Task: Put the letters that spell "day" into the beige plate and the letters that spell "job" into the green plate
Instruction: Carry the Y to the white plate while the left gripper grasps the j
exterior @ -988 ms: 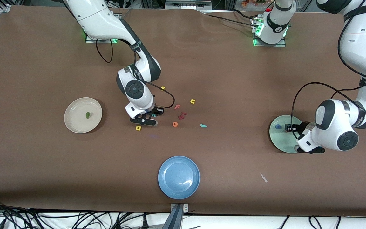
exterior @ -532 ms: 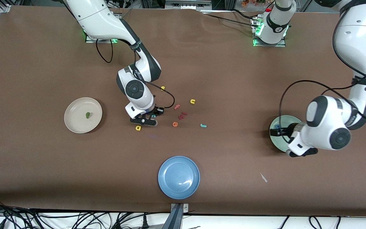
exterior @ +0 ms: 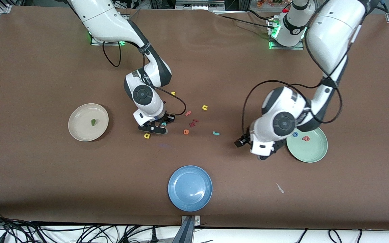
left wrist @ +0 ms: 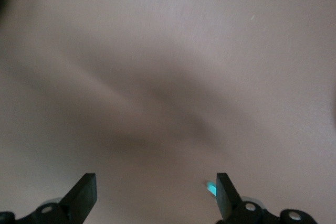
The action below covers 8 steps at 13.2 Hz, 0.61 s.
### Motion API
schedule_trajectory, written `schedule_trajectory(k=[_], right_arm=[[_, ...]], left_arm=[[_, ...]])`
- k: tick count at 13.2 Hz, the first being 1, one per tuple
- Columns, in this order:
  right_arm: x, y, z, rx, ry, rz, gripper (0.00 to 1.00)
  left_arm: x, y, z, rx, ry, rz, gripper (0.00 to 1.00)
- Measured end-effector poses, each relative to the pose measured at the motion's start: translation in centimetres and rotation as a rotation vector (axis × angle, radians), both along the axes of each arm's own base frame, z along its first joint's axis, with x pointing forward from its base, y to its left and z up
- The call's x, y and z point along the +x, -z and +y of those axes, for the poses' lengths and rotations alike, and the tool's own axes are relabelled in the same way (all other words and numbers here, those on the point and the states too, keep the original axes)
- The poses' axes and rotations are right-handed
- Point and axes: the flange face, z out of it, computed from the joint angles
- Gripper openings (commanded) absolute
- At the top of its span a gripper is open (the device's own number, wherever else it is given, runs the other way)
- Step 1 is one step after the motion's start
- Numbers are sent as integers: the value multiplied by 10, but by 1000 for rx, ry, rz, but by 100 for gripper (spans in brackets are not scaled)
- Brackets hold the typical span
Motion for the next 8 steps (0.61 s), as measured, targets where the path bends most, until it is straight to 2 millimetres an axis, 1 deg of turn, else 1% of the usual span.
schedule_trajectory(k=[2,3,4,5,6,8], right_arm=[[3,-3,0,4,2,-7,0],[5,-7,0,6,3,-11,0],[6,-12,0,5,3,-9,0],[6,-20,-3,-3,0,2,0],[9,-29,-9,-14,-7,12,0],[14,-50,-31,-33,-22,19,0]], left_arm=[[-9,15,-19,20,-102,24,99],[-12,24,-27,21,-144,26,95],[-15,31,-38,18,-191,22,93],[-19,38,-51,11,-241,14,92],[-23,44,-64,2,-281,5,92],[-30,49,-87,-26,-354,-20,92]])
